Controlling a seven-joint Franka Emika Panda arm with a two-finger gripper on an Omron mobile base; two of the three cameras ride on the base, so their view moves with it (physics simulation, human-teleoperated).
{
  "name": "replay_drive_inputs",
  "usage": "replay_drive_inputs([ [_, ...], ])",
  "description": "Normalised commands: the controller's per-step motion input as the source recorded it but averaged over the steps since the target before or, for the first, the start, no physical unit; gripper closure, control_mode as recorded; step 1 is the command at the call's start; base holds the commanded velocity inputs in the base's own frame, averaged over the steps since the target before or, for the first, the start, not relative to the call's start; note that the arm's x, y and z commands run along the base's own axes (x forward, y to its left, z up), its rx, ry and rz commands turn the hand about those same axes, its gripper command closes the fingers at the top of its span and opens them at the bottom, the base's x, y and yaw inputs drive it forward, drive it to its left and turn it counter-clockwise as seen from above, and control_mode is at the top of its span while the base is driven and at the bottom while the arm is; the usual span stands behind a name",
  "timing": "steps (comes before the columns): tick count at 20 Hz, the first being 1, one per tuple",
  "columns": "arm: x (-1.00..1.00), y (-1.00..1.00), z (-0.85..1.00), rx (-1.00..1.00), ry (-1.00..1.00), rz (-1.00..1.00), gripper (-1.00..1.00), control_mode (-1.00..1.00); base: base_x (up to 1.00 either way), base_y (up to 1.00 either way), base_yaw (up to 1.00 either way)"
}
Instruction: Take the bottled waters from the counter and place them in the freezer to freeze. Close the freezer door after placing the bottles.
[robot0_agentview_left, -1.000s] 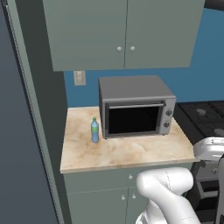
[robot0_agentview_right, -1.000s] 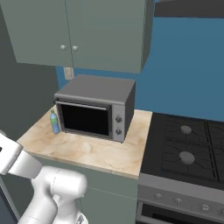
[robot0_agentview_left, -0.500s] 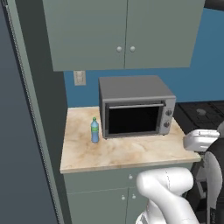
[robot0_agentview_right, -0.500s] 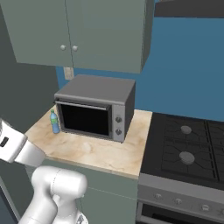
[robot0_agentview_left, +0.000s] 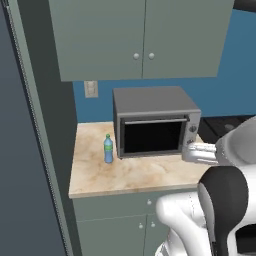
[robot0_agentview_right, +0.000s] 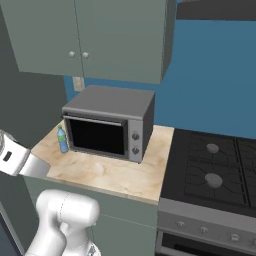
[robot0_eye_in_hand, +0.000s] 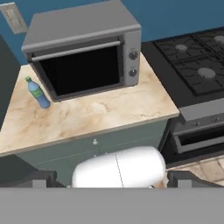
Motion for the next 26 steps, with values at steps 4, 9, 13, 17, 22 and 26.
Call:
replay_drive_inputs([
  [4,0.35,0.65,-0.01,0.00,-0.13,0.01,-1.00,-1.00,0.00,0.00,0.00],
  [9,0.69,0.47,-0.11,0.00,-0.11,0.13,-1.00,-1.00,0.00,0.00,0.00],
  [13,0.70,0.05,-0.22,0.00,-0.03,0.07,-1.00,-1.00,0.00,0.00,0.00],
  [17,0.51,0.06,-0.32,0.00,-0.04,0.01,-1.00,-1.00,0.00,0.00,0.00],
  [22,0.24,0.35,-0.25,-0.01,-0.09,0.00,-1.00,-1.00,0.00,0.00,0.00],
  [26,0.00,0.52,-0.20,-0.02,-0.20,0.00,-1.00,-1.00,0.00,0.00,0.00],
])
